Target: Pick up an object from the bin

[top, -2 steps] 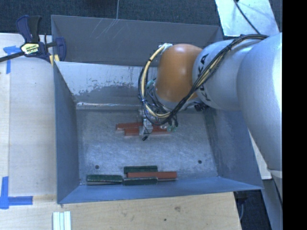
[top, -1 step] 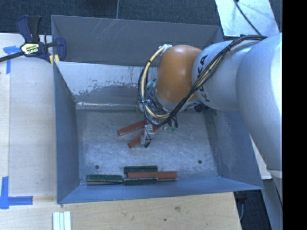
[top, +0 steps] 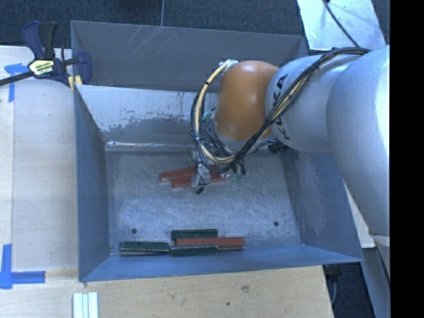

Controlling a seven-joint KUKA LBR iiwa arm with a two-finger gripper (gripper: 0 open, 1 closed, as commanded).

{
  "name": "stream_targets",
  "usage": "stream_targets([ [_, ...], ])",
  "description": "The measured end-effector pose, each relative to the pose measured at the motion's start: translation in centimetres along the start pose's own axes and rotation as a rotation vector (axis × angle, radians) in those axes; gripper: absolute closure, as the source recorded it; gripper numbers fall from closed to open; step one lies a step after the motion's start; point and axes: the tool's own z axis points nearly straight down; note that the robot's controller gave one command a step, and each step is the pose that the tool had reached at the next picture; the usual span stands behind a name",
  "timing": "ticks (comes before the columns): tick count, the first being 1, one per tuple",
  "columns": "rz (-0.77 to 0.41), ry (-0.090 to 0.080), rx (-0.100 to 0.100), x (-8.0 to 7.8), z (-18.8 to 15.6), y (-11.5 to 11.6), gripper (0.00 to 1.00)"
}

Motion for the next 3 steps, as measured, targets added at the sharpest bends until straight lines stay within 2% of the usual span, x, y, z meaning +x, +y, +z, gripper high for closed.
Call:
stream_targets([
  [1, -0.382, -0.014, 0.001, 2.0, -0.1, 0.0, 1.00],
  [2, -0.506, -0.005, 0.000, -0.5, -11.2, 4.7, 1.00],
  [3, -0.378, -0.004, 0.000, 2.9, -23.9, 6.6, 1.00],
])
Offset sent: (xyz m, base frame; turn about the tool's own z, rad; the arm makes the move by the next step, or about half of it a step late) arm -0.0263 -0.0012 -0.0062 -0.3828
